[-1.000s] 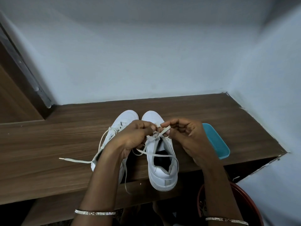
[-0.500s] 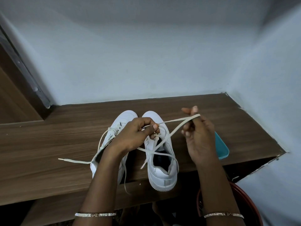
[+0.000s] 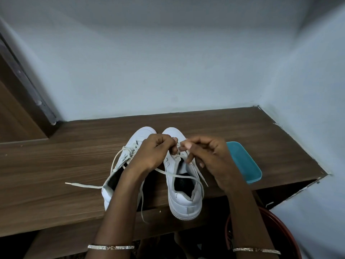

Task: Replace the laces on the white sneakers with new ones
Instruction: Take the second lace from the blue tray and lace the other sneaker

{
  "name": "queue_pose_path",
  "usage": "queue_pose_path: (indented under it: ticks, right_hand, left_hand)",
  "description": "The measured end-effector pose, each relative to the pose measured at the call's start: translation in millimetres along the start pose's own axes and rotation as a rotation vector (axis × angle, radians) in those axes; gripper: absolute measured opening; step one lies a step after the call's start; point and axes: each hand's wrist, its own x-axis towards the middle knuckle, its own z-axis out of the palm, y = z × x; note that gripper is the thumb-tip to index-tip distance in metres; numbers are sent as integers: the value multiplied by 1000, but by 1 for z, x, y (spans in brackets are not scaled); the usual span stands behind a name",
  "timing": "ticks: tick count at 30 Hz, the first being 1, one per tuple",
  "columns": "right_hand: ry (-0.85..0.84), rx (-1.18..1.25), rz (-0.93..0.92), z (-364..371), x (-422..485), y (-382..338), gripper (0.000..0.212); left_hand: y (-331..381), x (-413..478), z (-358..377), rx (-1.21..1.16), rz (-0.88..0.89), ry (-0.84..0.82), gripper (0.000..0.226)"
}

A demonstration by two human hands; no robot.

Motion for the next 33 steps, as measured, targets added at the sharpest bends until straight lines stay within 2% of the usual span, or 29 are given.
queue_pose_path:
  ticks: [4, 10, 13, 16, 21, 25, 29, 33]
  right_hand:
    - [-126, -348, 47, 6, 2, 5, 21]
    - [-107, -494, -41, 10, 5, 10, 26]
    - [-74, -591, -125, 13, 6, 12, 26]
    - [-120, -600, -144, 14, 7, 15, 20]
    - [-68, -307, -33, 5, 3, 10, 20]
    - [163, 28, 37, -13, -1, 4, 27]
    - [296, 571, 90, -32, -3, -4, 18]
    - [445, 841, 93, -51, -4, -1, 23]
  left_hand:
    - [0, -1, 1, 99, 12, 90, 43]
    - [-2, -2, 3, 95, -94, 114, 44]
    - [2, -4, 2, 32, -136, 24, 46]
    - [3, -4, 1, -57, -138, -82, 48]
    - [0, -6, -3, -86, -86, -154, 47]
    - [-6, -4, -10, -33, -111, -79, 45]
    - [-10, -5, -20, -4, -112, -108, 37]
    - [-21, -3, -33, 63, -105, -153, 43]
